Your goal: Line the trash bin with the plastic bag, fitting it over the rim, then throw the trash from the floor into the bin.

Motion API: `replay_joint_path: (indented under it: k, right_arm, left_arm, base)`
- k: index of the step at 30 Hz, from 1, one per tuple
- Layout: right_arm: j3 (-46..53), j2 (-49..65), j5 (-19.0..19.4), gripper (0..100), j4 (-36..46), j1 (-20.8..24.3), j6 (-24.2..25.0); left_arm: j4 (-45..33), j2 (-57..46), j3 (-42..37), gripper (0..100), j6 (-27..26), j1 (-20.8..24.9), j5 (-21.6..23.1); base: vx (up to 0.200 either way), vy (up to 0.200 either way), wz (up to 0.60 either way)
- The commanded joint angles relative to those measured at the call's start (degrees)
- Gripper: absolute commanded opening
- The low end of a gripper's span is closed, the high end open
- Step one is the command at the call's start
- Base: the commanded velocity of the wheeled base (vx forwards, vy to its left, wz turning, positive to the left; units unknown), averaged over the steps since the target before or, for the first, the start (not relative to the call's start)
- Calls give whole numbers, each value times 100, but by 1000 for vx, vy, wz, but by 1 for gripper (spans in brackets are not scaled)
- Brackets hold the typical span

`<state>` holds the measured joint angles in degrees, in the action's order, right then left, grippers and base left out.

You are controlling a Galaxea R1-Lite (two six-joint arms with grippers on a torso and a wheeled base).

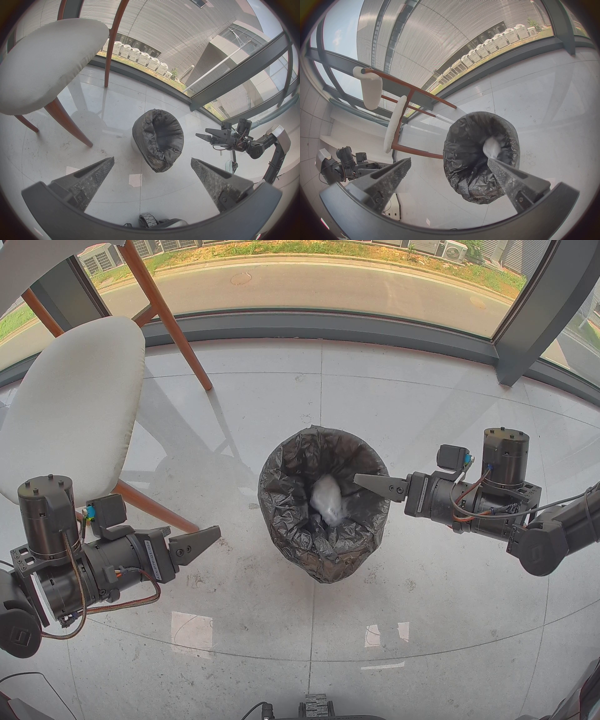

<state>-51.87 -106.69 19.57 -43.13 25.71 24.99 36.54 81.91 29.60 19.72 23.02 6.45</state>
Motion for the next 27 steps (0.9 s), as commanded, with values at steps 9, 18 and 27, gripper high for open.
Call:
replay_joint_path:
  k: [9, 18, 27]
  right_arm:
    - [2489, 3858, -1350, 100, 112, -1490, -65]
    - [3825, 7022, -1350, 100, 1562, -2518, -1031]
    - [4124, 9474, -1034, 100, 3970, -2580, -1620]
  left_arm:
    - [337, -2654, -1044, 100, -197, -1185, -126]
    - [-1324, -5712, -1712, 100, -513, -2179, -803]
    - [-4691, -8015, -1729, 100, -1384, -2275, -873]
  base:
    - [0, 0, 0]
    - [0, 0, 0]
    - [0, 0, 0]
